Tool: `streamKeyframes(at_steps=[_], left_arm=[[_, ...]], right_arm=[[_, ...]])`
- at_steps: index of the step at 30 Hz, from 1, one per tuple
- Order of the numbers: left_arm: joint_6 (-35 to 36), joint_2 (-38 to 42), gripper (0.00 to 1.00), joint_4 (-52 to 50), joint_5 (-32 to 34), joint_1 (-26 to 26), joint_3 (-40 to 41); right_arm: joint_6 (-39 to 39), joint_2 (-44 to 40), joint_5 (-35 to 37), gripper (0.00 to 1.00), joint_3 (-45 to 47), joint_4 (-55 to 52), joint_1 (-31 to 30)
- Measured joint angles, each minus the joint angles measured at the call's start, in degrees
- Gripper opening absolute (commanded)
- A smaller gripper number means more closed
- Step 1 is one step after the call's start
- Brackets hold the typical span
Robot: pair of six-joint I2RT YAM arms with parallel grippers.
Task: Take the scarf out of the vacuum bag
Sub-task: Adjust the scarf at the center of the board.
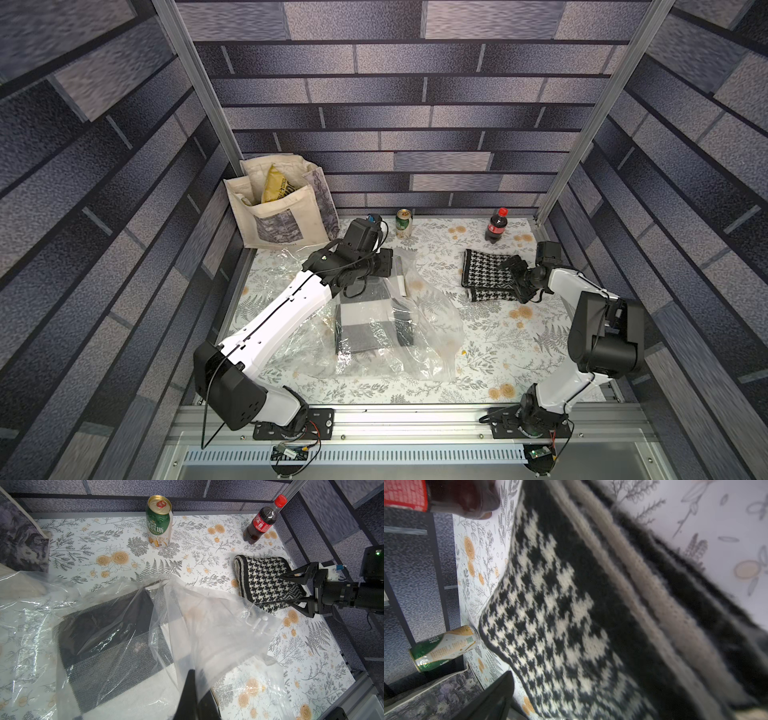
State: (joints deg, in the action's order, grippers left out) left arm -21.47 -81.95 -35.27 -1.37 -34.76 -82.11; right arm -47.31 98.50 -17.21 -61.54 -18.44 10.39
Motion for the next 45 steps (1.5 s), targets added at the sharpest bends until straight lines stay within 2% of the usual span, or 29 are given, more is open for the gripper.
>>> streamKeyframes(at_steps=[3, 7, 12, 15, 20, 24, 29, 36, 45], left_arm=[[-0.02, 0.00, 0.00, 0.13, -0.13, -0.02, 0.00], [-0.02, -0.24, 0.00, 0.17, -0.15, -0.35, 0.00], [-0.20, -1.66, 0.00, 0.42, -0.17, -1.79, 0.00], [-0.42, -2.80, 0.00, 0.59, -0.15, -3.28, -0.22], [-1.27, -5.38, 0.00, 0.50, 0.15, -7.10, -1.62], [-1.92, -7.76, 0.00, -0.50, 0.66, -9.79, -4.61], [-1.97, -10.88, 0.00, -4.52, 2.23, -11.50, -11.93], [-1.36, -16.52, 0.00, -14.05, 3.67, -11.56, -27.04], [-1.25, -18.21, 0.00, -18.45, 3.78, -11.56, -28.74]], right_arm=[[0.85, 1.95, -0.04, 1.00, -2.51, 0.17, 0.02], [1.64, 0.11, -0.48, 1.00, -0.61, 0.83, 0.02], [2.29, -12.61, -1.31, 1.00, 8.87, -0.61, -0.31], [2.99, -20.81, -2.03, 1.00, 10.64, -2.21, -1.66], [4.39, -31.63, -3.65, 0.99, 10.71, -4.98, -9.11], [5.42, -36.54, -6.95, 0.96, 10.73, -7.78, -14.58], [7.69, -39.43, -10.36, 0.85, 10.93, -10.56, -18.58], [10.84, -41.57, -11.74, 0.76, 12.50, -11.43, -25.70], [11.89, -38.73, -7.67, 0.72, 14.05, -10.88, -38.62]])
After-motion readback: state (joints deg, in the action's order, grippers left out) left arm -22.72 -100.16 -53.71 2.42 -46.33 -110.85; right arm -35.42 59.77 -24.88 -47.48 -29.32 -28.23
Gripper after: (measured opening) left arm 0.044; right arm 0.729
